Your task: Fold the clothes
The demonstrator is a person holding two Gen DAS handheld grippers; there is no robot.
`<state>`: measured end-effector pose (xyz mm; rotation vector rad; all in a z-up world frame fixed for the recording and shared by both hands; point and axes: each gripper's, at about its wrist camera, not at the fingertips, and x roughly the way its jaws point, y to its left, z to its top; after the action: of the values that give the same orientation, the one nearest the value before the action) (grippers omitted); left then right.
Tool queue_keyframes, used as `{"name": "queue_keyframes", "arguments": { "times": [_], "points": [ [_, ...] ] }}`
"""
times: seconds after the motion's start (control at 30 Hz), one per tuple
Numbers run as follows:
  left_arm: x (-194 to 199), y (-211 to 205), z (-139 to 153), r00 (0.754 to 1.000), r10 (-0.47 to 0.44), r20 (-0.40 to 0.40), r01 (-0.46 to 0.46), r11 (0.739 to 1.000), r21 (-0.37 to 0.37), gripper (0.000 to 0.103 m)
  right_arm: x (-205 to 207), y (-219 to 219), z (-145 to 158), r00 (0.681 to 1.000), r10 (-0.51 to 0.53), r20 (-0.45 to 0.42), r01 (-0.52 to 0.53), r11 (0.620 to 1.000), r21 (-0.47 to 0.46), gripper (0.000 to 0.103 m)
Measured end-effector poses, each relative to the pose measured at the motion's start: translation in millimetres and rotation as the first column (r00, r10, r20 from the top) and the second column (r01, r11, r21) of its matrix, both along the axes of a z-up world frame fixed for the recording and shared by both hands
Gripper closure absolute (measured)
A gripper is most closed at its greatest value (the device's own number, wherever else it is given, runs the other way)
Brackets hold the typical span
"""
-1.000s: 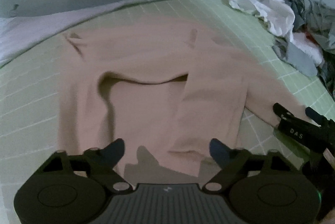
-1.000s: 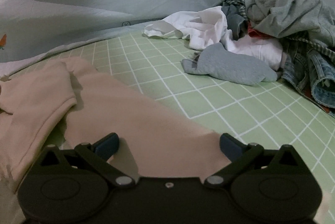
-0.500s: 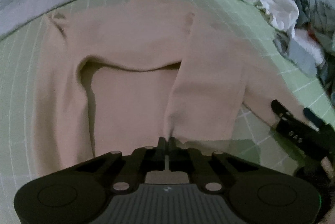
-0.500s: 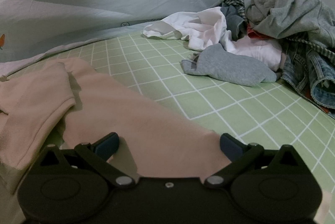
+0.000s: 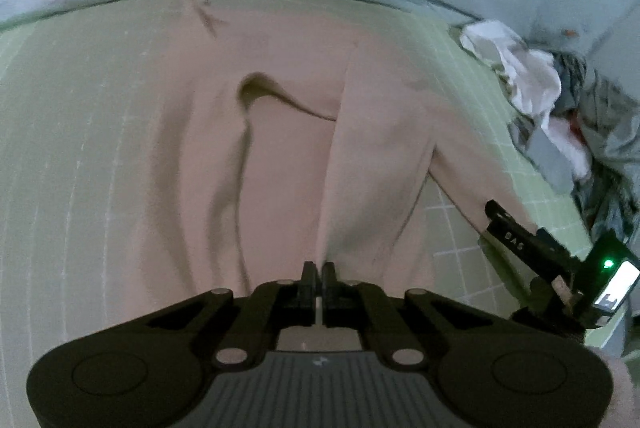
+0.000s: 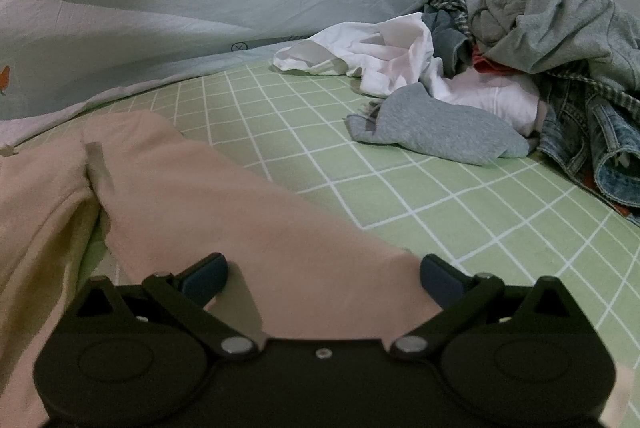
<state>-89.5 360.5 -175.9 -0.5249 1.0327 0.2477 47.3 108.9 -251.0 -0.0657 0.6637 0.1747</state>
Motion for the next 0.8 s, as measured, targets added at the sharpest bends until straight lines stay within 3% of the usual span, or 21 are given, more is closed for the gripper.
{"name": "queue_keyframes", "arguments": {
  "times": [0.2, 0.4, 0.6, 0.8],
  "points": [
    [-43.3, 8.8, 3.5, 0.994, 0.105, 0.03, -0.103, 0.993, -0.06, 0.101, -0.7, 0.8, -0.1, 1.0, -0.003, 0.0, 0.003, 1.0, 0.0, 0.0],
    [-84.9, 27.1, -2.8, 0.974, 0.223, 0.036, -0.214, 0.962, -0.171, 0.101, -1.2, 0.8, 0.1, 1.0, -0.003, -0.002, 0.003, 1.0, 0.002, 0.0],
    [-126.4, 45.3, -9.1, 0.941, 0.338, 0.028, -0.318, 0.906, -0.279, 0.101, -1.6, 1.0, 0.4, 1.0, -0.001, -0.004, 0.001, 1.0, 0.003, 0.0],
    [-167.3, 58.3, -29.4, 0.9, 0.435, -0.031, -0.414, 0.828, -0.379, 0.101, -1.7, 0.9, 0.8, 1.0, 0.0, -0.005, 0.0, 1.0, 0.002, 0.0]
  ]
}}
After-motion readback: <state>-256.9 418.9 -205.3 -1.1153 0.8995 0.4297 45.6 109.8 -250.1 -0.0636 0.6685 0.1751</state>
